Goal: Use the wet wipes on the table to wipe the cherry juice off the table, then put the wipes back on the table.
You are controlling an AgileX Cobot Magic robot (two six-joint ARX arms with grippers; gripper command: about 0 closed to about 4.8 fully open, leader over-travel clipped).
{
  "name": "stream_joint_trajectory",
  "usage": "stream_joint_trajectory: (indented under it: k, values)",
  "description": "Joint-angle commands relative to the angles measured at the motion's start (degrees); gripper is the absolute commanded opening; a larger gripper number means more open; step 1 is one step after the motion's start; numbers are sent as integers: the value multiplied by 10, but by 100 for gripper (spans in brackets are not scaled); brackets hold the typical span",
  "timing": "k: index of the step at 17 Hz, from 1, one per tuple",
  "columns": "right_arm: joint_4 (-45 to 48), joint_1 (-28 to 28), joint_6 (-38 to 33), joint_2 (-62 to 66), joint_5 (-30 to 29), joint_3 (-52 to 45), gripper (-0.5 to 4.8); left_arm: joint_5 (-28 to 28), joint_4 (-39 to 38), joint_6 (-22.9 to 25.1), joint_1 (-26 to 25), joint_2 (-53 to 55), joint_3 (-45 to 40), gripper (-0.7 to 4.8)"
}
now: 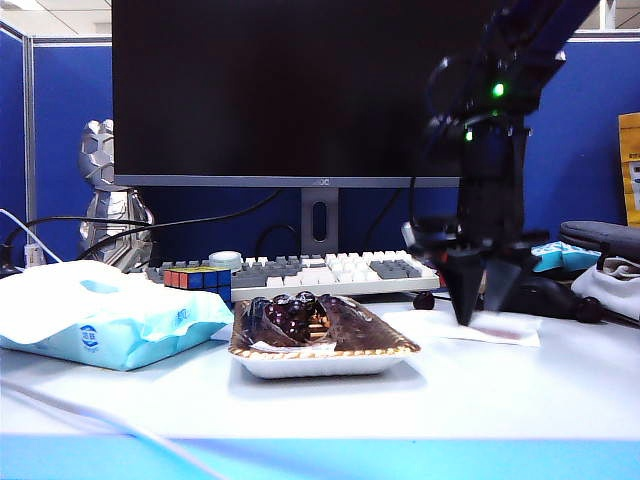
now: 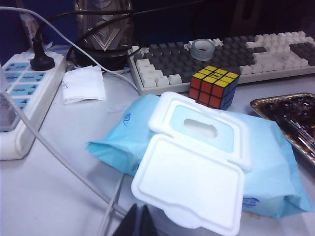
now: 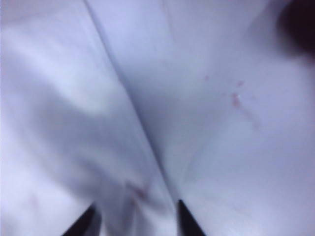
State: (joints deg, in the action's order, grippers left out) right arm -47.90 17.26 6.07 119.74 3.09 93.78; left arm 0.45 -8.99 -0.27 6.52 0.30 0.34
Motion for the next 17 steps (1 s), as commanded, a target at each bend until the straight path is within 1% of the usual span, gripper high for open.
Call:
stream_joint_trajectory:
  k: [1,4,5,6,7,8,12,16,17]
  values:
    - [29,0,0,-52,-1,3,198,2,-7,-2,-1,-2,0,-2]
    - [34,0,-1,-98,-2,3,197,2,-7,-2,-1,-2,0,-2]
    - [31,0,-2,-118,-3,3,148,2,-7,-2,-1,-2,0,-2]
    - [31,0,-3,-139,-3,3,69,2,-7,-2,-1,-2,0,-2]
    - [31,0,-4,-156,-3,3,12,2,-7,-2,-1,-2,0,-2]
    - [31,0,-4,-181,-3,3,-4,2,-7,-2,-1,-2,0,-2]
    - [32,0,-4,-306,-3,3,-5,2,-7,-2,-1,-2,0,-2]
    - [31,0,-4,-475,-2,3,-5,2,-7,-2,-1,-2,0,-2]
    - [31,0,-4,-500,-2,3,-5,2,-7,-2,-1,-2,0,-2]
